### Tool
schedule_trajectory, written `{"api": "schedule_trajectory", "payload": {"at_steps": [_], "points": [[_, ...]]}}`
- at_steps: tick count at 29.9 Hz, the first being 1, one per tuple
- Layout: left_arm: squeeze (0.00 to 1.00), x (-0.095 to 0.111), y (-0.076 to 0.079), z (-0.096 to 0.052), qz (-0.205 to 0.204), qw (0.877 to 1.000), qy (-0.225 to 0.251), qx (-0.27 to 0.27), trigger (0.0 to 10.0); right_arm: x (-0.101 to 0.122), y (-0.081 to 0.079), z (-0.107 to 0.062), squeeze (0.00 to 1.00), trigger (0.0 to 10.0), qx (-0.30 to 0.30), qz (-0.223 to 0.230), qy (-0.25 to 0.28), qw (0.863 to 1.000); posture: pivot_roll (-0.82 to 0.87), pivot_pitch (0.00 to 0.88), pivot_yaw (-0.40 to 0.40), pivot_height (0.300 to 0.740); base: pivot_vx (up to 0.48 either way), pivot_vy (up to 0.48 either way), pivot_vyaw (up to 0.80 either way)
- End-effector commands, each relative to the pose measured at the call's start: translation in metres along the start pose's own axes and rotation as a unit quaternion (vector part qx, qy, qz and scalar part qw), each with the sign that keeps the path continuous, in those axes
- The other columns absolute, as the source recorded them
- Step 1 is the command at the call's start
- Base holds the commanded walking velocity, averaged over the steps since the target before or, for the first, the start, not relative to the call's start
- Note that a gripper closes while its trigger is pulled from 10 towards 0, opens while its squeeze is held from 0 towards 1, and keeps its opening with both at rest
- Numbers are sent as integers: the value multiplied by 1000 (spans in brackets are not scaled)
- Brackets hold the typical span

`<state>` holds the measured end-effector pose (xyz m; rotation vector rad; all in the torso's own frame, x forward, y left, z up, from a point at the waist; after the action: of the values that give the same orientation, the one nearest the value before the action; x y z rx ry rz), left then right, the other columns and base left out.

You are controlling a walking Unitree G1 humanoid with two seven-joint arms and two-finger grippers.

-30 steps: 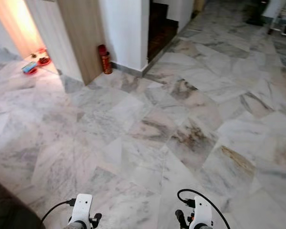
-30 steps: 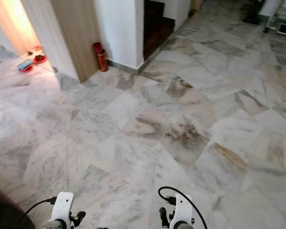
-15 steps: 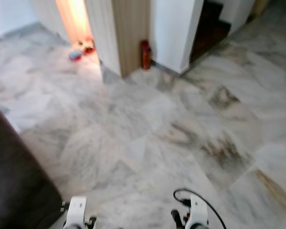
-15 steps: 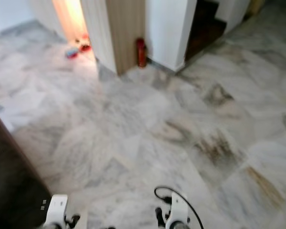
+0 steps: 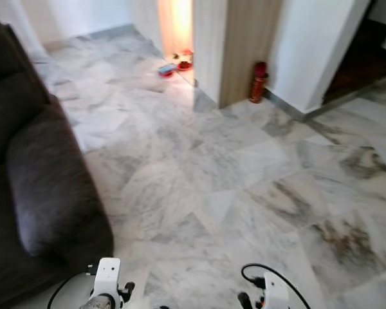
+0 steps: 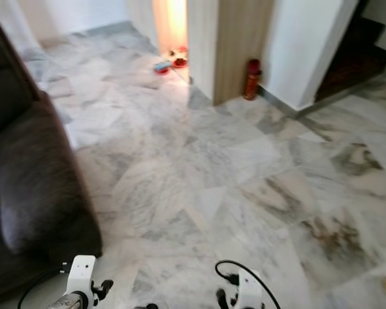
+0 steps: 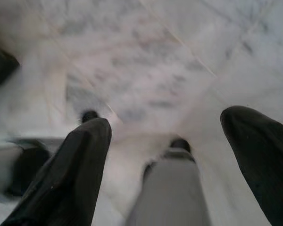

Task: Move the pillow to the sofa from floor

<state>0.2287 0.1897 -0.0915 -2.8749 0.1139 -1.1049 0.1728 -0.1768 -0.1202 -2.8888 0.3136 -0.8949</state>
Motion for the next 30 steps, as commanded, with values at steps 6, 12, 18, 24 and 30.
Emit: {"api": "schedule_trajectory", "payload": {"at_steps": [6, 12, 18, 24, 30], "points": [[0, 0, -3, 0, 7, 1000, -4, 4, 10000, -1, -8, 1, 0, 10000, 12, -1, 4, 1000, 31, 132, 4, 740, 0, 0, 601], [0, 1, -3, 0, 8, 1000, -4, 4, 10000, -1, -15, 2, 0, 10000, 14, -3, -1, 1000, 30, 130, 3, 740, 0, 0, 553], [0, 2, -2, 1, 11, 1000, -4, 3, 10000, 1, -24, 4, 0, 10000, 16, -6, -2, 1000, 31, 130, 3, 740, 0, 0, 567], [0, 2, -3, 1, 13, 1000, -5, 3, 10000, 8, -24, 6, 0, 10000, 15, -5, 2, 1000, 32, 127, 4, 740, 0, 0, 644], [0, 4, -5, 1, 32, 999, -3, 0, 10000, 11, -3, 3, 0, 10000, -1, 0, 6, 1000, 26, 126, 9, 740, 0, 0, 289]]}}
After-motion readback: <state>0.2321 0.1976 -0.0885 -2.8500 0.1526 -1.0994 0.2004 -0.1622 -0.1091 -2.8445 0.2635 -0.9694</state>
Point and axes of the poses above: a point about 5 cm out from each wrist's last joint towards the gripper, its own z axis pointing out of the wrist towards the gripper, its own x axis along the axis of the wrist's last joint, y = z × x, the point moved 3 cm from there along z, pointing out of the wrist towards the gripper, and after that the axes turned 3 degrees about z, right-handed, at the moved point
